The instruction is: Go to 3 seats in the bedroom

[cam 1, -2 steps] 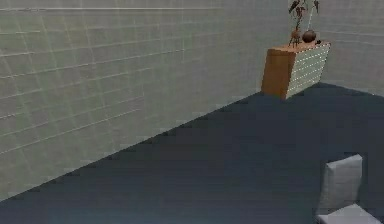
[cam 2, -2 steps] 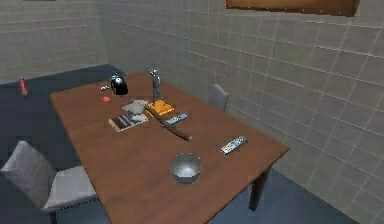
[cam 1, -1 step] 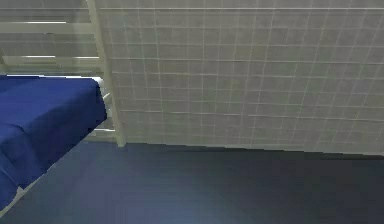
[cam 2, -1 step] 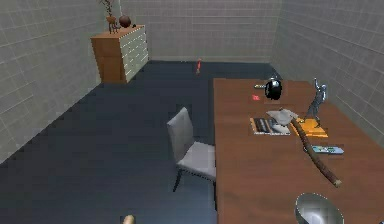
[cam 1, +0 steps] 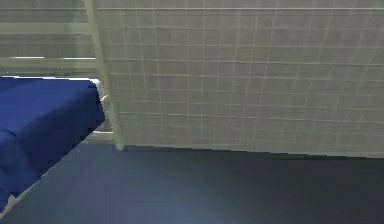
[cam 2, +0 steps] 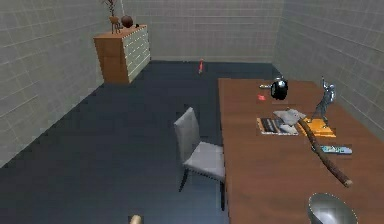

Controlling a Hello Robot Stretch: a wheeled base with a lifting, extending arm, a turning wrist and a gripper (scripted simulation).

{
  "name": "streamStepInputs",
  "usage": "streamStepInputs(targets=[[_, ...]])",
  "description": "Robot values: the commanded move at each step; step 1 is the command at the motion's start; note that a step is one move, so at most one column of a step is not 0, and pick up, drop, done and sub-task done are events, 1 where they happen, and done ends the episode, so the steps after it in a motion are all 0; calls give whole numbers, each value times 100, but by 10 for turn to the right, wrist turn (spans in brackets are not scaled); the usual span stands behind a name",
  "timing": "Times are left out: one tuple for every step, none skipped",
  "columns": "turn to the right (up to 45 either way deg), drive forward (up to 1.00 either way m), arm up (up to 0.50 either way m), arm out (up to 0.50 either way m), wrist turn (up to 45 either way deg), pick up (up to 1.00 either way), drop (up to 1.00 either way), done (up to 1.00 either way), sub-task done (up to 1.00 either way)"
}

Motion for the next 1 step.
streamStepInputs(targets=[[450,0,0,0,0,0,0,0,0]])
